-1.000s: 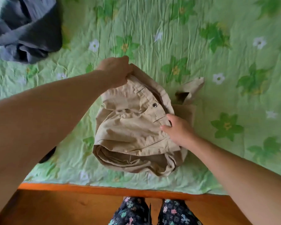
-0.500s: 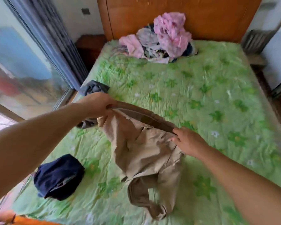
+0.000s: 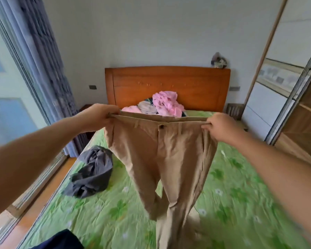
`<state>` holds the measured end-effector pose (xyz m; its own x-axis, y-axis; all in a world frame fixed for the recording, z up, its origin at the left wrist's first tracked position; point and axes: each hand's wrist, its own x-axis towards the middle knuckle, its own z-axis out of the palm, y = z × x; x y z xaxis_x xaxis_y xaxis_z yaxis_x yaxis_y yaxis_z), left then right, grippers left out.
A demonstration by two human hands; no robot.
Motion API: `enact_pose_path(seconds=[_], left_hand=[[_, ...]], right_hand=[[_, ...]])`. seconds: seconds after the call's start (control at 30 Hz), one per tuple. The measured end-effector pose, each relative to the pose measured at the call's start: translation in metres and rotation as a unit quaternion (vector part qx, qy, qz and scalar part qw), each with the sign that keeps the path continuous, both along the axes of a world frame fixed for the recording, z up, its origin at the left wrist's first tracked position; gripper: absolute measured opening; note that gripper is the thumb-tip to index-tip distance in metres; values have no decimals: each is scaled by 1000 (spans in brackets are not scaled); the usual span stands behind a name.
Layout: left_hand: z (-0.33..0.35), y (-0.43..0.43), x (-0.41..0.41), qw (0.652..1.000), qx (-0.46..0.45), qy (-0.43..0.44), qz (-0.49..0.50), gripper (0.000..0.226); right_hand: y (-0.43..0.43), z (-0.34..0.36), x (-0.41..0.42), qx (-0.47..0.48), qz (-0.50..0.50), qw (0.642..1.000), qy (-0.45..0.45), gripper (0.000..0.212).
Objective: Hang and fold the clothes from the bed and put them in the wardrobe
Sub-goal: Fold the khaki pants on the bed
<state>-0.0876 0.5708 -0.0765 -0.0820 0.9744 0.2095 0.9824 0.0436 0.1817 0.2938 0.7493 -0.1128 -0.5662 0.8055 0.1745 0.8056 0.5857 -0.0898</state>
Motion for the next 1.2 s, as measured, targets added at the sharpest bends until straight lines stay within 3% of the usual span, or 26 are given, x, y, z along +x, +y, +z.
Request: enact_pose_path(seconds=[0.13, 0.27, 0.5, 0.6, 0.77, 0.93, 1.2], left_hand=[[64, -3, -6, 997, 76, 1, -6, 4], [111, -10, -2, 991, 126, -40, -7, 25], [167, -11, 8, 981, 181, -68, 27, 27], [191, -7, 14, 972, 217, -81, 42, 29], [211, -5, 25, 958, 247, -137, 41, 31], [212, -4, 27, 944, 220, -244, 23, 32], [202, -2, 32, 947, 183, -261, 45, 27]], right_hand=[[1, 91, 14, 65, -12, 996, 67, 40], [3, 141, 25, 71, -25, 984, 161, 36], [14, 194, 41, 80, 2, 949, 304, 46], [20, 217, 51, 52, 24, 921, 385, 39], [30, 226, 64, 7, 69, 886, 458, 34], [37, 224, 71, -7, 77, 880, 469, 41], [35, 220, 69, -79, 71, 847, 522, 50]])
